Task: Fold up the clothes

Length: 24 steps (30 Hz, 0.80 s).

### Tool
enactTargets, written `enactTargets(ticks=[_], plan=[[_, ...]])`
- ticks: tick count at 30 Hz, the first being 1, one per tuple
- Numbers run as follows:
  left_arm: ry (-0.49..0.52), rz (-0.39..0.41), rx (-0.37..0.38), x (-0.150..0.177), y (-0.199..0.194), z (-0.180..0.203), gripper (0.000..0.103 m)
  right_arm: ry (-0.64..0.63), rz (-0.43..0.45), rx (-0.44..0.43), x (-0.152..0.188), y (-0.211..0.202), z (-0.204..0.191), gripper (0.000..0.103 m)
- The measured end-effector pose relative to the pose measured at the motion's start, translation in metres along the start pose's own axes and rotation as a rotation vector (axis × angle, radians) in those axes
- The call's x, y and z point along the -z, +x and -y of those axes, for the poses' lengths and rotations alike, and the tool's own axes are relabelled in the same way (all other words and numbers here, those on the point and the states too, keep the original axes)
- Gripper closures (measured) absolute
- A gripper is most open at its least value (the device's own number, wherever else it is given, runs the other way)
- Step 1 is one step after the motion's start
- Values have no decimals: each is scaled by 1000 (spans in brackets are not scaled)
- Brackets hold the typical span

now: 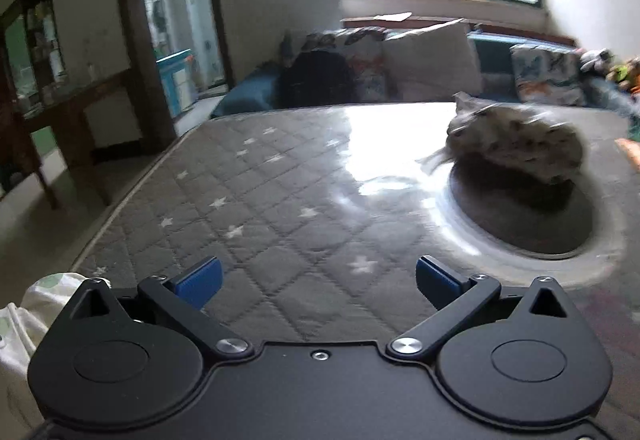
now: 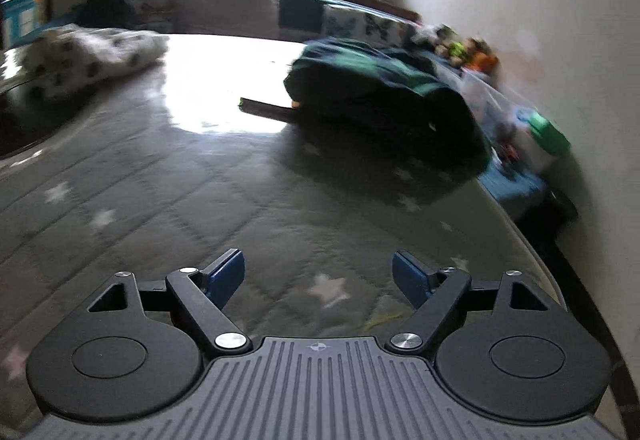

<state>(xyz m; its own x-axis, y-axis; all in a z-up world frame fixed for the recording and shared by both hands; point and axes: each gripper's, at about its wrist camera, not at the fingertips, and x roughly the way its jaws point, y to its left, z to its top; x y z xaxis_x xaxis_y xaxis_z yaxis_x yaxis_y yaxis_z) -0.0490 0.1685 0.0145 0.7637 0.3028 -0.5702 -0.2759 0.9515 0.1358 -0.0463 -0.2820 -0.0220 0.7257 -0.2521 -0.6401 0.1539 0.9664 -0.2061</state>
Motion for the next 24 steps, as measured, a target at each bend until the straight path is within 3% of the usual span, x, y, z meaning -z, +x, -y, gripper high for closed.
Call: enactTargets(ticks=[7,11,18,24], plan=[[-46,-34,-53,-6,68,-41,0,189,-35,93,-23,51,34,20],[-100,-56,-46,-6,99,-66,0,255,-59,132,-36,83,45,20],[-158,-78,-14,-1,130,-101,0,262,-55,121,-51,110,45,17],[-120,-63,37,2,131,-116,0,319,-27,76,-50,124,57,9]])
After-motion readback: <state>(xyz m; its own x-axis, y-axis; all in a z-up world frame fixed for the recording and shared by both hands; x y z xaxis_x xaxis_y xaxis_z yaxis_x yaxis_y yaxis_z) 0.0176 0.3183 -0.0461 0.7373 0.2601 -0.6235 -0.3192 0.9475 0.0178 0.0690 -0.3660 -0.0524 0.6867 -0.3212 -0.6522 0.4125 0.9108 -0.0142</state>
